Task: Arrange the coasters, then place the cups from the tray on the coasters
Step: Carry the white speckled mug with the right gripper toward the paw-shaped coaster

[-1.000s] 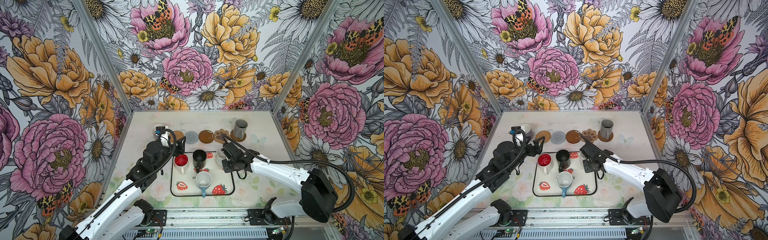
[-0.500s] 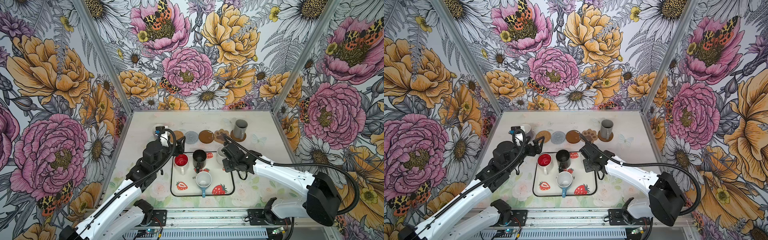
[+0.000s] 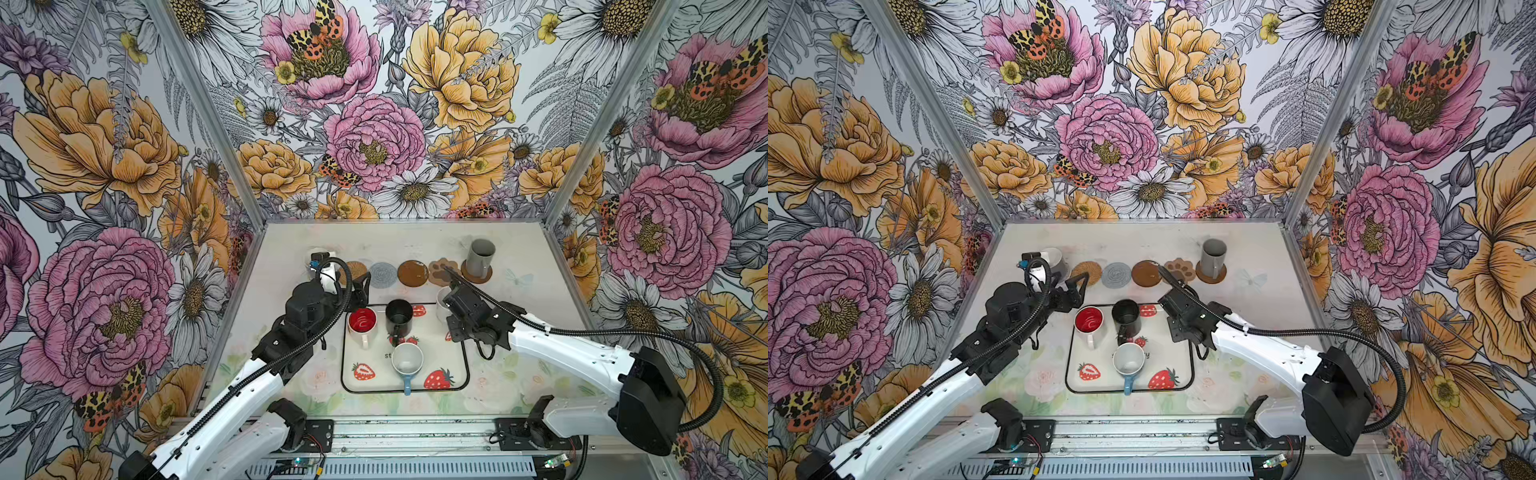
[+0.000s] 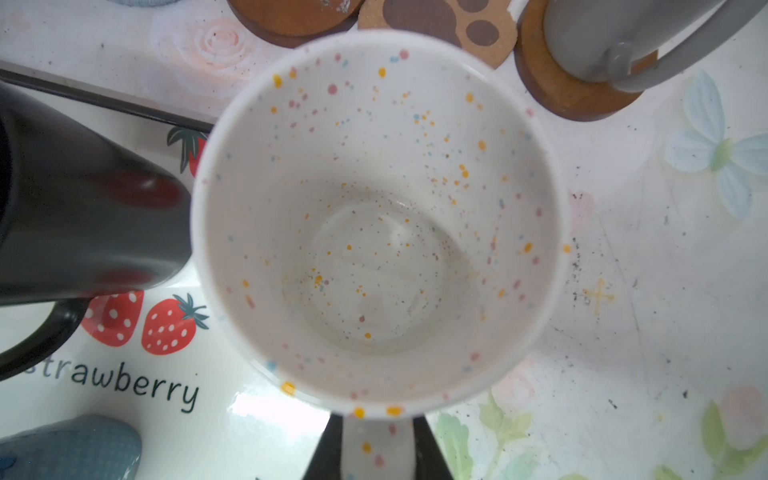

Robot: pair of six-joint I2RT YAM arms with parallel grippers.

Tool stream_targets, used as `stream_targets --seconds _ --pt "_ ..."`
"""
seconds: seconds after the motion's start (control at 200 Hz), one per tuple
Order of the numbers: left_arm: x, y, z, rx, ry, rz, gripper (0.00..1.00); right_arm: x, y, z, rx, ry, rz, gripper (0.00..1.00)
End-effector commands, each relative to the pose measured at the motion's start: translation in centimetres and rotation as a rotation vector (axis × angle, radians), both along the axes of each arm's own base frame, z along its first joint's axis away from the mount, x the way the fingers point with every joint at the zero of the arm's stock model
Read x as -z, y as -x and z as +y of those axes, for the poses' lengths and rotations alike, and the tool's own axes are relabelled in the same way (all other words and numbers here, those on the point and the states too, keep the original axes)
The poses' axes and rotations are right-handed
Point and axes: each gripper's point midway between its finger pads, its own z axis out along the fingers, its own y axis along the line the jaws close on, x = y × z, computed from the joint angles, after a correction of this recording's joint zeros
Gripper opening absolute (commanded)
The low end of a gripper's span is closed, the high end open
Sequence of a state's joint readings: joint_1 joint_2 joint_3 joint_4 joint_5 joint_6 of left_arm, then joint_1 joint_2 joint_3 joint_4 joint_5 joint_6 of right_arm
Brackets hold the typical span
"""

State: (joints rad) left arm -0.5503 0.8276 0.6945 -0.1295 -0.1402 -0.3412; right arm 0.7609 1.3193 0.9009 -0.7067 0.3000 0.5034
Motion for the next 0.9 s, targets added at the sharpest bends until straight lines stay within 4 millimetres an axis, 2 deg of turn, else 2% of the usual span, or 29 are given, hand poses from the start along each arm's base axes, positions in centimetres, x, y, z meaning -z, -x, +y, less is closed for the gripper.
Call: stream_targets --seconds 0.0,0.35,0.641,0.896 --pt "0.4 -0.3 0.0 -0.001 0.01 0.004 0.91 -4.8 -3.4 1.4 0.03 -0.08 -0.193 0.0" --pt "0.3 -0.5 0.7 -0.031 0.013 -0.014 0.91 -6.0 -7.1 2.2 0.018 -0.084 -0.248 0.0" --pt "-0.3 -0.8 1.6 -0.073 0.028 -0.058 0.89 -5.9 -10.9 2.7 0.006 -0.088 -0.256 0.0" --pt "-0.4 -1.0 2.4 -0.105 0.024 -0.082 0.89 -6.1 -14.3 2.0 0.028 -0.11 -0.266 0.0"
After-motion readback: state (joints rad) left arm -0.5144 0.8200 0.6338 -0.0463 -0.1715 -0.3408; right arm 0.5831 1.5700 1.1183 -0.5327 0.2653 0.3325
